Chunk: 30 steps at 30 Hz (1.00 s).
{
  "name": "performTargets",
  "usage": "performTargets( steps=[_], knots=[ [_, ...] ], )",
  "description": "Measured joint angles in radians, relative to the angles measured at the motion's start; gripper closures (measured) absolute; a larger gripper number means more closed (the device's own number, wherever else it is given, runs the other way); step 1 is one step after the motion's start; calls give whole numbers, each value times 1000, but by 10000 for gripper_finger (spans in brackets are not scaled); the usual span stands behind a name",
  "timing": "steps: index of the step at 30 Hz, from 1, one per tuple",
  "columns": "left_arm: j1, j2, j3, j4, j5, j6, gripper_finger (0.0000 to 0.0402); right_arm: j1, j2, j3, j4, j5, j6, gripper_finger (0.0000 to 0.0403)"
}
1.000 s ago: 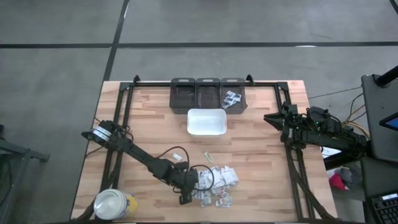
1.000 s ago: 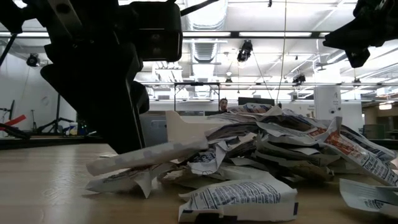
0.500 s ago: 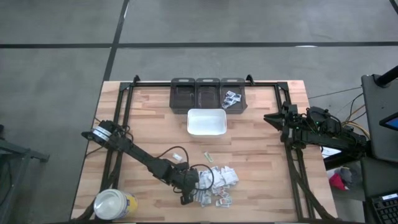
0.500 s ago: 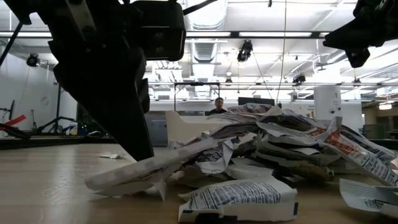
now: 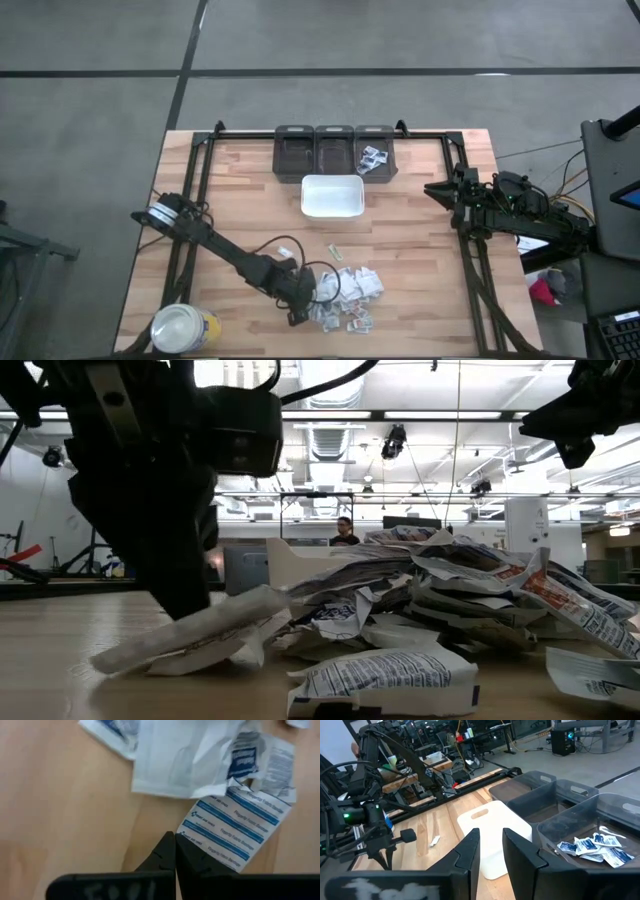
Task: Pick & Place First Aid Supplies
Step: Put the white fingertip band aid into the left black bin
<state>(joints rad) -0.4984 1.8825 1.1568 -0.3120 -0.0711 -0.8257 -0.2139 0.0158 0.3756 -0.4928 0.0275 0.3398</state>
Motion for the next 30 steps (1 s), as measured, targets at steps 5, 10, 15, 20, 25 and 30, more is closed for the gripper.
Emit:
performTargets(
  steps=[5, 10, 15, 20, 25, 30],
  knots=[
    [0, -20, 0, -112, -17, -37, 401, 0, 0, 0, 0, 0, -2, 328],
    [0, -21, 0, -125, -19, -44, 401, 0, 0, 0, 0, 0, -3, 335],
    [2, -37, 4, -133, -45, -47, 401, 0, 0, 0, 0, 0, -3, 330],
    [2, -68, 7, -141, -92, -40, 401, 0, 0, 0, 0, 0, -2, 322],
    [4, -68, 3, -157, -93, -39, 401, 0, 0, 0, 0, 0, -2, 319],
    [7, -68, 1, -159, -99, -16, 401, 0, 0, 0, 0, 0, -3, 326]
  ],
)
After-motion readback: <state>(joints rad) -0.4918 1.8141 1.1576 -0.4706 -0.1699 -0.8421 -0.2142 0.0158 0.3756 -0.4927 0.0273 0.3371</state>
